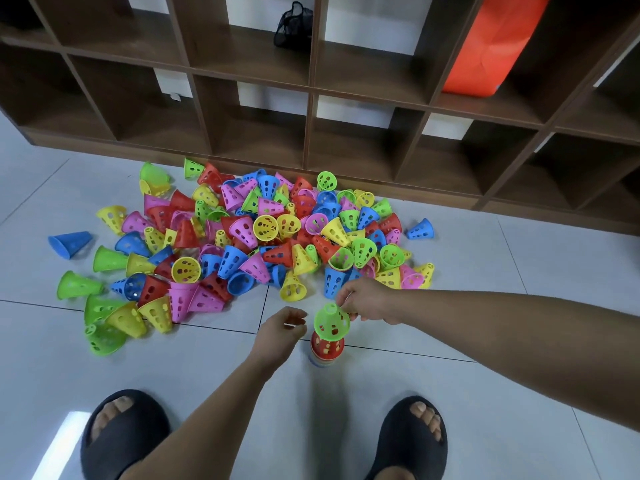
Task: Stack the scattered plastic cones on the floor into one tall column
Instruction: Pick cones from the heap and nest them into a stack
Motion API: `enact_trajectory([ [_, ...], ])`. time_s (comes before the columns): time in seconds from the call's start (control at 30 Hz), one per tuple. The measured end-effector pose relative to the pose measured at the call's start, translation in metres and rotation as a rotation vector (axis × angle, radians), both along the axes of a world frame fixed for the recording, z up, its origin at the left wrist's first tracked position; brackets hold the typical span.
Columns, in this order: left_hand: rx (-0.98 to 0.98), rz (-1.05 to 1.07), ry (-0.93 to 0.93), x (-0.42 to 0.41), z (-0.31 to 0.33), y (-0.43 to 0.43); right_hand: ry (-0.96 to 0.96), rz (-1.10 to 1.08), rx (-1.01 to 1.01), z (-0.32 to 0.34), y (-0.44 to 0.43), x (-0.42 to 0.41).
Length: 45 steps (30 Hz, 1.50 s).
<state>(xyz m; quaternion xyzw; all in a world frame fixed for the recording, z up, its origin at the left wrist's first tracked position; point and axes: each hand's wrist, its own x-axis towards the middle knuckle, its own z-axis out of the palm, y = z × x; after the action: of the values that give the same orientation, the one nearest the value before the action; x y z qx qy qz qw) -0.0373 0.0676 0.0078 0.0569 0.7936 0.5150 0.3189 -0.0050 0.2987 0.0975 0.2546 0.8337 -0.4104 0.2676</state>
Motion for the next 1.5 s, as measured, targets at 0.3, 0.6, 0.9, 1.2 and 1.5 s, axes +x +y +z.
enact_trajectory([
  [0.3, 0.064, 0.13, -0.063, -0.042, -0.023, 0.011, -0.007, 0.065, 0.035, -0.034, 0.022, -0.013],
  [0.6, 0.112, 0.186, -0.122, -0.057, -0.036, 0.031, 0.342, 0.06, 0.487, -0.034, 0.1, -0.073],
  [0.9, 0.097, 0.253, -0.172, -0.06, -0.049, 0.045, 0.079, 0.139, 0.351, -0.04, 0.13, -0.079],
  [1.2, 0.085, 0.477, -0.033, -0.056, -0.037, 0.038, 0.196, 0.063, 0.262, -0.043, 0.128, -0.074],
  [1.5, 0.378, 0.337, -0.307, -0.039, 0.005, 0.035, 0.303, -0.162, 0.213, -0.032, 0.121, -0.068],
])
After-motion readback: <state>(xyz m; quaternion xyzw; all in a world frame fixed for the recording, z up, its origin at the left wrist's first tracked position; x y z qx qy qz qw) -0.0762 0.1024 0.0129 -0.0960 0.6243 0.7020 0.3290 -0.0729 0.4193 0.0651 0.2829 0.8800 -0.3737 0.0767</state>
